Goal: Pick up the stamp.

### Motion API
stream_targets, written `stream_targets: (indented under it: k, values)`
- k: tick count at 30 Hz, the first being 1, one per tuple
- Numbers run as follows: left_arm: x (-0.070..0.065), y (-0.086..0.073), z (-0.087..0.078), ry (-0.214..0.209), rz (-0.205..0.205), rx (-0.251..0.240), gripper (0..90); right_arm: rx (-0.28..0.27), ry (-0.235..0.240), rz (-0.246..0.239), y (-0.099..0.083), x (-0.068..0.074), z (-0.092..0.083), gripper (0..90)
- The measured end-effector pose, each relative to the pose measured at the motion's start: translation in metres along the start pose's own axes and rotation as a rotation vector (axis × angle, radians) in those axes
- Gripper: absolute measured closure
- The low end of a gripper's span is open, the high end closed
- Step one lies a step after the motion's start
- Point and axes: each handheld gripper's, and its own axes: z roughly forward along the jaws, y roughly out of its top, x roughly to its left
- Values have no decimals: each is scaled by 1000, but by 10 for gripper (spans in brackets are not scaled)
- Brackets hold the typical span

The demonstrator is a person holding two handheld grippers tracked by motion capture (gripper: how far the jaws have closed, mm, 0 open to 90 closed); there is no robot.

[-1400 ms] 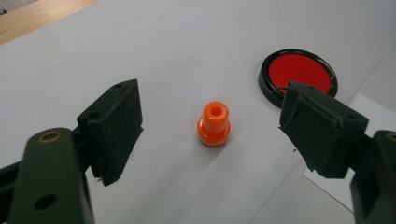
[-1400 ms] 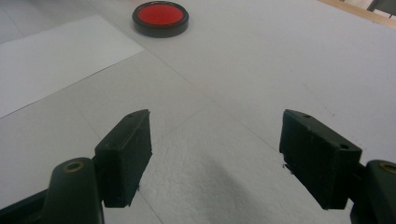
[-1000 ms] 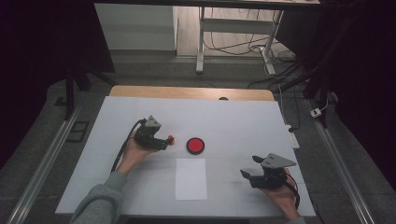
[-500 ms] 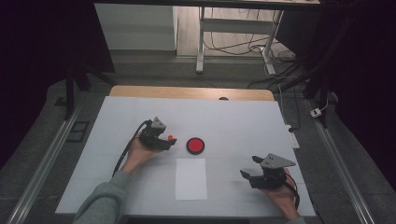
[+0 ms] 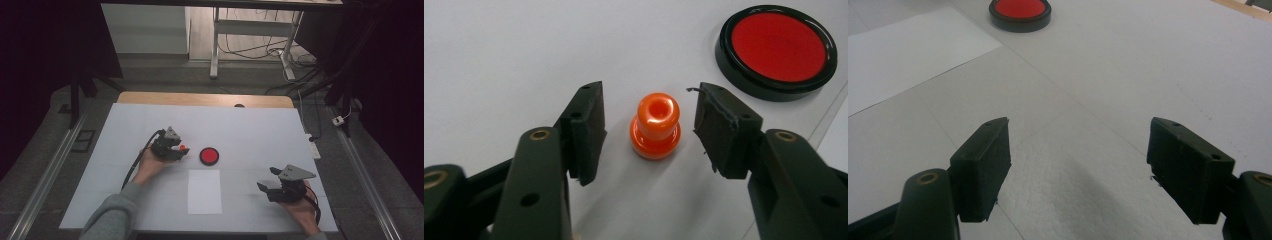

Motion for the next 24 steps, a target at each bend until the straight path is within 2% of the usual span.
stream_targets:
  k: [24]
  values:
    - [1,-1,1,-21,19,-11,715,7,-7,-6,-1,0,0,249]
